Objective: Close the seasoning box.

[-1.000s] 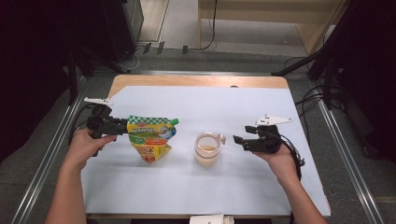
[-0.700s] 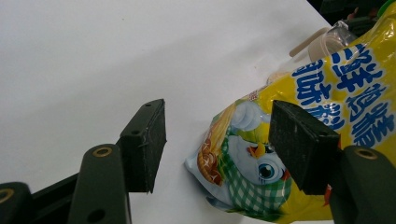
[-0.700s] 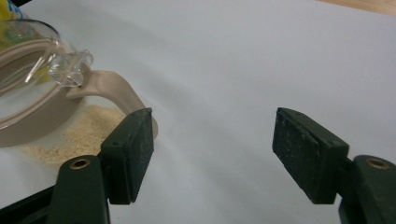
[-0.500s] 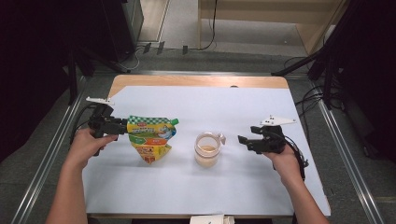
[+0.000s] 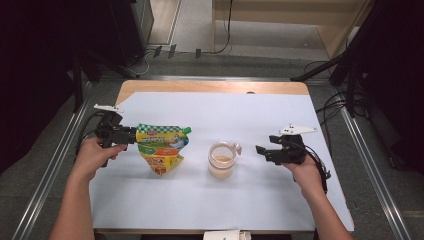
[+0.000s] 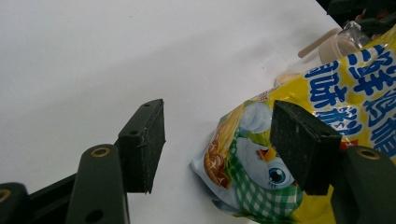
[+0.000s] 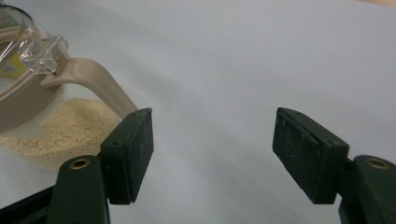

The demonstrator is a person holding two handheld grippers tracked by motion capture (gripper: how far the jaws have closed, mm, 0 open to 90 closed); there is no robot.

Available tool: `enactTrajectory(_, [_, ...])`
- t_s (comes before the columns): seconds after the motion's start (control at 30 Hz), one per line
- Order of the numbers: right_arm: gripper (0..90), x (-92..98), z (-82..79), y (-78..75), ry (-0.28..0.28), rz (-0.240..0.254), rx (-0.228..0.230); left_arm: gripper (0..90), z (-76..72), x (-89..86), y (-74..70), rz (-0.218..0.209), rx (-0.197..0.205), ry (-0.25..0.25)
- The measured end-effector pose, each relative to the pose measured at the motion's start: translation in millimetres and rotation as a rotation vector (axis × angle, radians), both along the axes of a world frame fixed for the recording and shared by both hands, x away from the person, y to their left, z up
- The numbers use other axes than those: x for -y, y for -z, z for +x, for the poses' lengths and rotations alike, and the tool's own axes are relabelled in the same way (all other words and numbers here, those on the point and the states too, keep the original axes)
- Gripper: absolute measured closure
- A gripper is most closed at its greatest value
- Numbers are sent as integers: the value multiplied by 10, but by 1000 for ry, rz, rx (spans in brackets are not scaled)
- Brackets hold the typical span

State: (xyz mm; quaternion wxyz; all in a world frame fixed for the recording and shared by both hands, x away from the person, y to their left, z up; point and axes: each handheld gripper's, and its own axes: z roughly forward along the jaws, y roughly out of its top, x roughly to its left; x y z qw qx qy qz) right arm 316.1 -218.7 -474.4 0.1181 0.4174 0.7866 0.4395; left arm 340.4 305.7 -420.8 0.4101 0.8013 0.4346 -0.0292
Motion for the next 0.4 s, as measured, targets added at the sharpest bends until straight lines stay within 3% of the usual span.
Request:
enactTrajectory(0.1, [302, -5, -2, 1, -4, -3, -2, 364, -2, 0, 5, 12, 18, -4])
enactTrajectory(0.27, [302, -4, 0, 8, -10, -6, 1, 364, 12, -7, 21, 21, 14, -6])
enactTrajectory(0.4, [301, -3, 2, 16, -11, -12, 1, 340, 27, -29, 28, 0, 11, -7])
